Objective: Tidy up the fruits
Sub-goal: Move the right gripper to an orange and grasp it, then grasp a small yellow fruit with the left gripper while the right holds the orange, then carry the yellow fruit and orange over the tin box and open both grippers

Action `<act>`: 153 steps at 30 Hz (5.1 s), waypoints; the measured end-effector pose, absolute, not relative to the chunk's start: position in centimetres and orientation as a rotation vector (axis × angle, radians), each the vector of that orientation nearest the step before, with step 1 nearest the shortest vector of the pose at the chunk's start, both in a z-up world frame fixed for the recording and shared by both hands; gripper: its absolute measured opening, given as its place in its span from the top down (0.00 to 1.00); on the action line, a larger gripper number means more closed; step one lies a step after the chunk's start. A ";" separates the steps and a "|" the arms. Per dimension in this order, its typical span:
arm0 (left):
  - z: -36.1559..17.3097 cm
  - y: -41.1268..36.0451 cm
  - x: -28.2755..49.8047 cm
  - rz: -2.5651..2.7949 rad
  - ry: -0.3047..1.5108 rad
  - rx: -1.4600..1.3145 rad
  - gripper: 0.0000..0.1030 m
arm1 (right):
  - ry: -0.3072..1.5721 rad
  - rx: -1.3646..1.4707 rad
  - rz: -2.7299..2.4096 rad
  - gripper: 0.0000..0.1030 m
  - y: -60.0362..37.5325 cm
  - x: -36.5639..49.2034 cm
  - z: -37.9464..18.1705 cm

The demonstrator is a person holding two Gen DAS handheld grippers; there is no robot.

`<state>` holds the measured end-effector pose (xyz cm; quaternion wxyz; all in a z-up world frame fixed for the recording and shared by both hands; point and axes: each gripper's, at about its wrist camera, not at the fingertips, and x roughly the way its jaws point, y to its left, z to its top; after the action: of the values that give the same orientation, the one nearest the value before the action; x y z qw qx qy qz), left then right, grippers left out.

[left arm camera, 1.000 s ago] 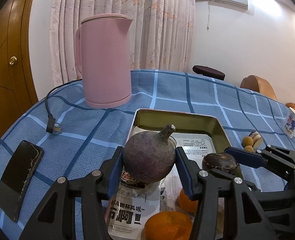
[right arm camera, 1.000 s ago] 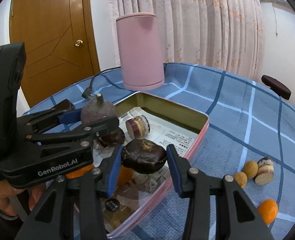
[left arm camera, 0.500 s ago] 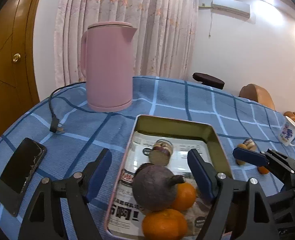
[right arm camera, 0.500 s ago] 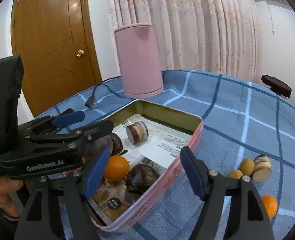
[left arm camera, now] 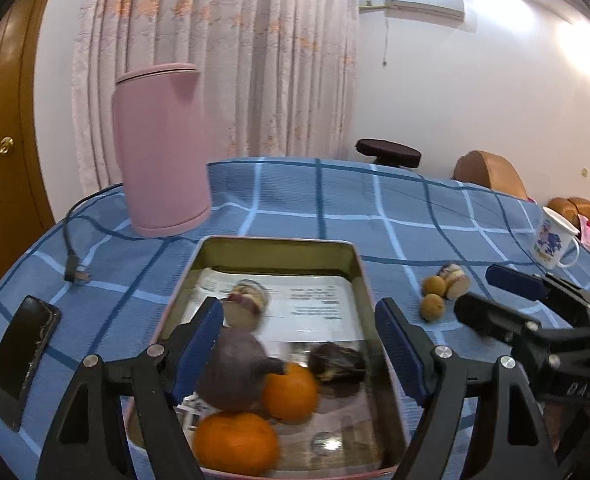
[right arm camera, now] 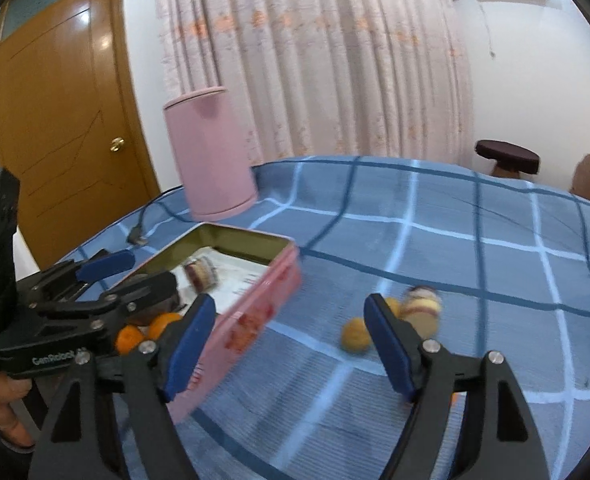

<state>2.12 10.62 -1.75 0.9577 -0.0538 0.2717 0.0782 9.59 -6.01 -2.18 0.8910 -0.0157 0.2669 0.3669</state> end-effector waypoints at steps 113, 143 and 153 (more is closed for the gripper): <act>-3.1 0.9 9.1 -0.050 0.584 -0.026 0.74 | 0.561 -0.019 0.548 0.64 -14.1 11.6 -3.0; -0.6 13.6 4.9 0.228 0.551 -0.094 0.74 | 0.505 -0.132 0.803 0.64 -0.2 10.3 0.8; -2.3 15.6 5.1 0.271 0.628 -0.100 0.74 | 0.563 -0.181 0.889 0.64 4.2 9.7 -1.1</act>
<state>5.12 15.62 -2.34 0.9409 -0.0488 0.3076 0.1331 9.65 4.23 -1.13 0.8610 -0.0861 0.2682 0.4236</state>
